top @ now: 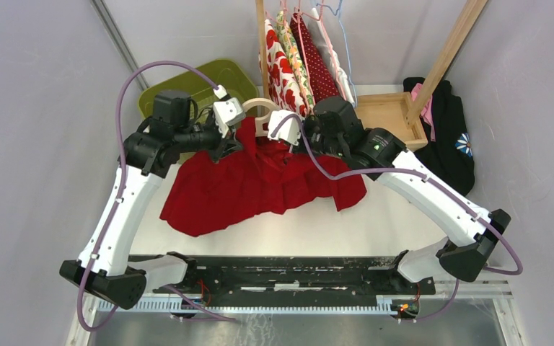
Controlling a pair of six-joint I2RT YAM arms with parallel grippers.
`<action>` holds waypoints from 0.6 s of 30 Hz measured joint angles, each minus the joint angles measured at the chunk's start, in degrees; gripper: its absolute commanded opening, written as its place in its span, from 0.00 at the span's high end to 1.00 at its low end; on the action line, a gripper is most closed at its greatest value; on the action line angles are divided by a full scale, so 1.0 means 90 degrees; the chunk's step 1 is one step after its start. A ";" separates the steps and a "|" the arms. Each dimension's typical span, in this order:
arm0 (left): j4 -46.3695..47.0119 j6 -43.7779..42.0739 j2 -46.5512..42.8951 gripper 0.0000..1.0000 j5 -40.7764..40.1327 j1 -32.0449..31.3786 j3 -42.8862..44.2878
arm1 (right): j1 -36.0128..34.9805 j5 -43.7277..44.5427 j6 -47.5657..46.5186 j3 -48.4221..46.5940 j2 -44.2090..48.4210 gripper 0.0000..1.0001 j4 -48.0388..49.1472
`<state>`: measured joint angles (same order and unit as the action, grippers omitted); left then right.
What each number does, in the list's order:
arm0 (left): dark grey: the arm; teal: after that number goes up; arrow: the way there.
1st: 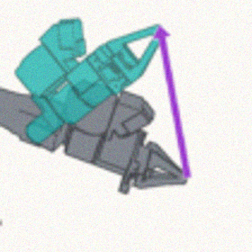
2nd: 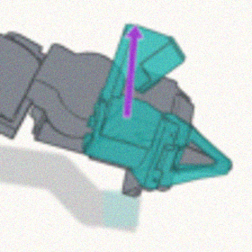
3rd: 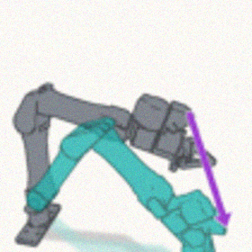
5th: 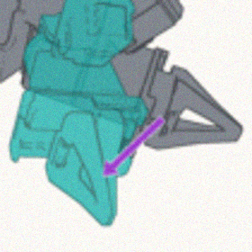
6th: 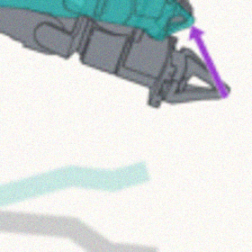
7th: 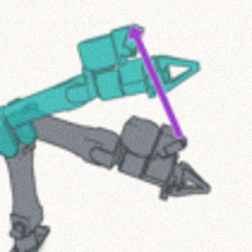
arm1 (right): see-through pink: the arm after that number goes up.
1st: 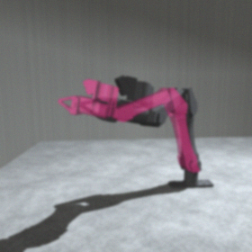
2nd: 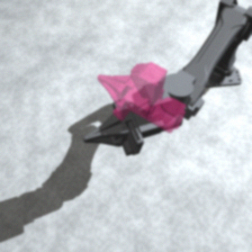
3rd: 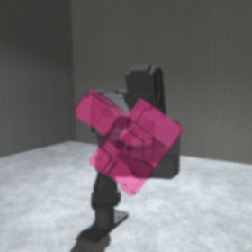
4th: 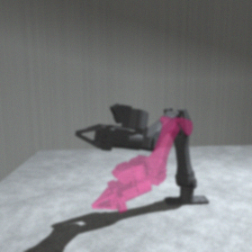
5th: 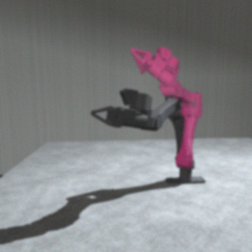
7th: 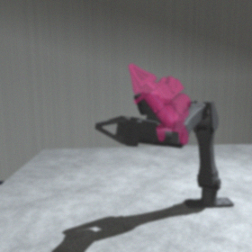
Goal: Remove the skirt from the hanger
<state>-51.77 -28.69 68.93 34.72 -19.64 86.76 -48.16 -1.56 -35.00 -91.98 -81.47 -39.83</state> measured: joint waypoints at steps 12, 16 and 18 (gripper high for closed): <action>0.0291 0.0311 -0.0017 0.97 -0.0206 -0.0015 0.0010 | -0.0005 0.0517 0.0022 -0.0005 -0.0002 0.47 0.0784; 0.0291 0.0449 -0.0015 0.97 -0.0406 -0.0019 0.0010 | -0.0058 0.0243 0.0095 -0.0138 0.0000 0.42 0.1049; 0.0291 0.0466 -0.0015 0.97 -0.0491 -0.0017 0.0007 | -0.0121 0.0022 0.0083 -0.0291 0.0000 0.42 0.1056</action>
<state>-49.15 -24.49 68.79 30.30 -19.79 86.83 -49.25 -1.37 -34.26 -94.61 -81.47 -30.33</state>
